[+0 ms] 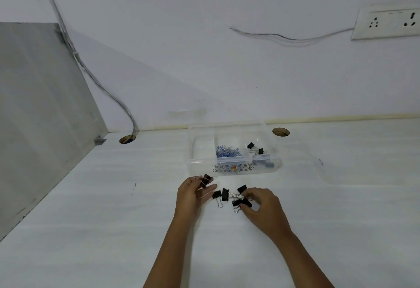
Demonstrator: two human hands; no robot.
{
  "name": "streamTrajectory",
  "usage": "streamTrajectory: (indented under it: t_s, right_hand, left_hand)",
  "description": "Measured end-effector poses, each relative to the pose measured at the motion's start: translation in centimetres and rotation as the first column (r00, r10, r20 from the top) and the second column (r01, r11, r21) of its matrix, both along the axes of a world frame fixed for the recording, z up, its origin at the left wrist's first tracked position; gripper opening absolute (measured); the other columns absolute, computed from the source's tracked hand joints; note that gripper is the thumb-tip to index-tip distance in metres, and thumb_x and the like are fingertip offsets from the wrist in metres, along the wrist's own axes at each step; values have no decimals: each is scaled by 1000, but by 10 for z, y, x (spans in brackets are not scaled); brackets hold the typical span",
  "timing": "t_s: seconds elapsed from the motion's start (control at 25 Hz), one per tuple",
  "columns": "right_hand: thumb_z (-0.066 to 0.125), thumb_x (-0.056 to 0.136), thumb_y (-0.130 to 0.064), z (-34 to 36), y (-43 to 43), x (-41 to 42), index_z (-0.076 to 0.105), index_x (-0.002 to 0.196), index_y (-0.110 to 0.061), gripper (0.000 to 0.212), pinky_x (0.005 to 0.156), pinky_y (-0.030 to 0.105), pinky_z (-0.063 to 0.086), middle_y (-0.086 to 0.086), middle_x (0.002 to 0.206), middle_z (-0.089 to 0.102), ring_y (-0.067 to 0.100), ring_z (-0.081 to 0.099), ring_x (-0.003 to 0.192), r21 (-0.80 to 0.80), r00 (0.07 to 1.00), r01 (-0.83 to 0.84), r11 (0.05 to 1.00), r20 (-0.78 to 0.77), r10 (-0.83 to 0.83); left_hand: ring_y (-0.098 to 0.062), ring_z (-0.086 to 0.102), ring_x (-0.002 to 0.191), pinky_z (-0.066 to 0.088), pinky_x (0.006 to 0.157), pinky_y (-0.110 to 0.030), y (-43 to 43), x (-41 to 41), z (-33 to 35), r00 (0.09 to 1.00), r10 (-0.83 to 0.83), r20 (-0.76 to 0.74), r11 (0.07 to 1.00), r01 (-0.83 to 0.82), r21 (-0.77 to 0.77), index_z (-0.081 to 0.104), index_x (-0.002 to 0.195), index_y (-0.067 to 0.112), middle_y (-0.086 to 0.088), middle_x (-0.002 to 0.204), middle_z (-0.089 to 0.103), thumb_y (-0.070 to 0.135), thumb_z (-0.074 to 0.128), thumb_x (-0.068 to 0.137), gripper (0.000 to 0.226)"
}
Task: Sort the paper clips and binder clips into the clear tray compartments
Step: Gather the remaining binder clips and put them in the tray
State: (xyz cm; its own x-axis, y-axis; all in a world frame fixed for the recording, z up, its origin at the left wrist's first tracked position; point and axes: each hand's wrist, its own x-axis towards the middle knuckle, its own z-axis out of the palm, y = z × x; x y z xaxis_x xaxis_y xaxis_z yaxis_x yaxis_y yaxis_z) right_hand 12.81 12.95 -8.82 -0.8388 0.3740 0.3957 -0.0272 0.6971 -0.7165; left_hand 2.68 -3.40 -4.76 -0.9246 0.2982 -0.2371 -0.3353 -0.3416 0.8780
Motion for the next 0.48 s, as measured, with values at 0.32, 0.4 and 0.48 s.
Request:
streamTrajectory:
  t_s: [0.32, 0.4, 0.48]
  right_hand:
    - [73, 74, -12, 3, 2, -2, 64, 104, -24, 33, 77, 12, 36, -31, 80, 59, -1, 48, 87, 16, 996, -91, 996, 15, 91]
    - [72, 74, -10, 4, 1, -1, 65, 102, -21, 31, 75, 7, 34, -27, 78, 59, -3, 46, 85, 8, 995, -98, 995, 16, 97]
    - [69, 78, -9, 7, 0, 0, 64, 103, -18, 27, 75, 3, 34, -16, 80, 64, 0, 46, 84, -12, 995, -96, 995, 26, 96]
  left_hand:
    - [-28, 50, 59, 52, 43, -25, -6, 0, 14, 926, -1, 377, 978, -79, 195, 52, 69, -1, -16, 68, 53, 5, 36, 57, 21]
    - [-20, 48, 44, 41, 39, -15, -2, 2, 16, 974, 38, 224, 992, -10, -122, 54, 64, 6, -6, 52, 50, 11, 47, 74, 13]
    - [-15, 50, 47, 37, 45, -20, 1, -2, 4, 981, -60, -185, 778, -70, -625, 59, 69, 11, 0, 53, 51, 20, 64, 79, 14]
